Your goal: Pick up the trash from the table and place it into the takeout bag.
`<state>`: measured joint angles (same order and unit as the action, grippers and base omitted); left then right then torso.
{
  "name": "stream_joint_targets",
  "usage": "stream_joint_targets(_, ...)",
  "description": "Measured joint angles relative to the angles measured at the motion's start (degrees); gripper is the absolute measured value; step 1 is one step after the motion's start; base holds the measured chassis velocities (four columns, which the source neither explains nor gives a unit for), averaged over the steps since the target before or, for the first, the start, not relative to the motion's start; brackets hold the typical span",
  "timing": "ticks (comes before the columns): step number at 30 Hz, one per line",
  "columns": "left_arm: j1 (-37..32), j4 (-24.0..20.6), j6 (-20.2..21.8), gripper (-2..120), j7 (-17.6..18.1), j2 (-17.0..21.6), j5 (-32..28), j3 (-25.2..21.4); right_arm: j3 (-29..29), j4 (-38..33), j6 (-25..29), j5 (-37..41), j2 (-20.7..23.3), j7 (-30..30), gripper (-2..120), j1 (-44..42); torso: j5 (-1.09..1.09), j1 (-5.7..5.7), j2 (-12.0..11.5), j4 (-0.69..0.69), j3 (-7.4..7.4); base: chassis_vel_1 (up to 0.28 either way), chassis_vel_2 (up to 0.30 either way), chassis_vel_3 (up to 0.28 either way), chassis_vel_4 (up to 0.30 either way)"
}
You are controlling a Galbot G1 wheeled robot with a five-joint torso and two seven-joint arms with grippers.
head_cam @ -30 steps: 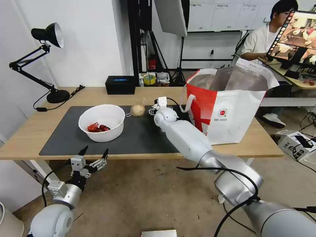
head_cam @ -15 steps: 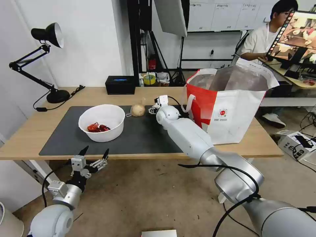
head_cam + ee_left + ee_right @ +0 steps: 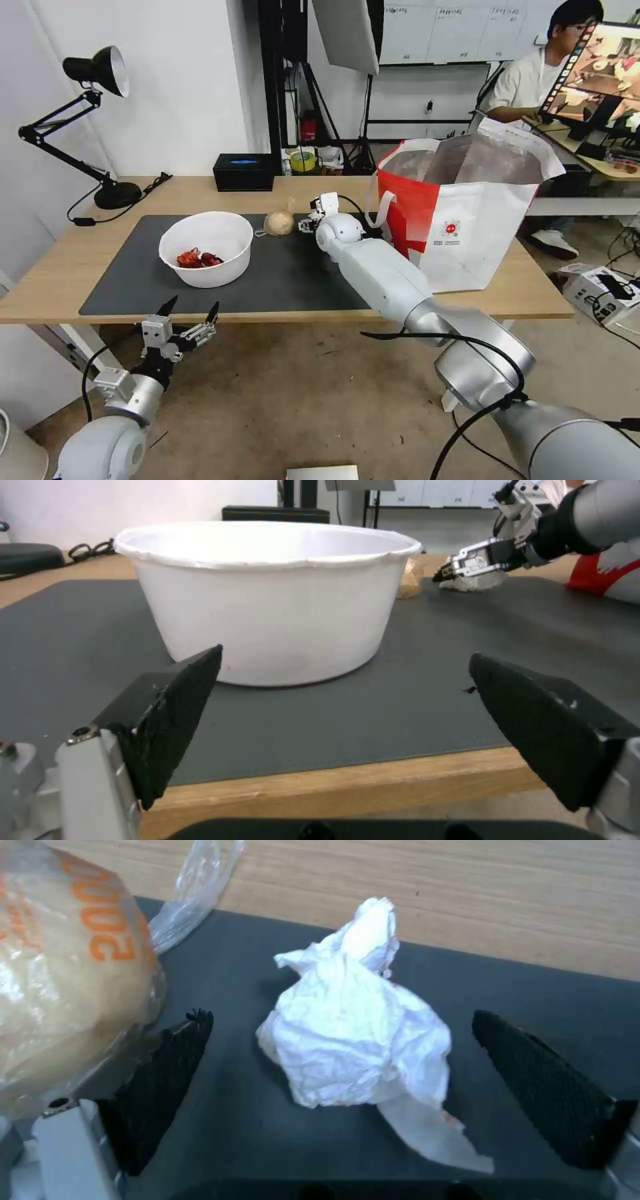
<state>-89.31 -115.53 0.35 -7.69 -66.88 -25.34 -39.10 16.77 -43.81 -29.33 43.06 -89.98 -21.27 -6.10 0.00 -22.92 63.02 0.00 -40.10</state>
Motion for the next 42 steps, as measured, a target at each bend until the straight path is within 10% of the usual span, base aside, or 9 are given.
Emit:
stream_joint_targets(28,-0.34,-0.33,0.00,100,0.09,-0.07,0.02,0.61,-0.05,-0.73,-0.62,1.49,0.11,-0.13,4,-0.78,0.00,0.00,0.00,0.00,0.00,0.000,0.000,0.000,0.000)
stream_joint_targets(42,-0.55,-0.72,0.01,100,0.09,-0.19,0.02,0.61,-0.63,-7.54,-0.52,3.85,2.53,-1.19,0,-2.45,0.00,0.00,0.00,0.00,0.00,0.000,0.000,0.000,0.000)
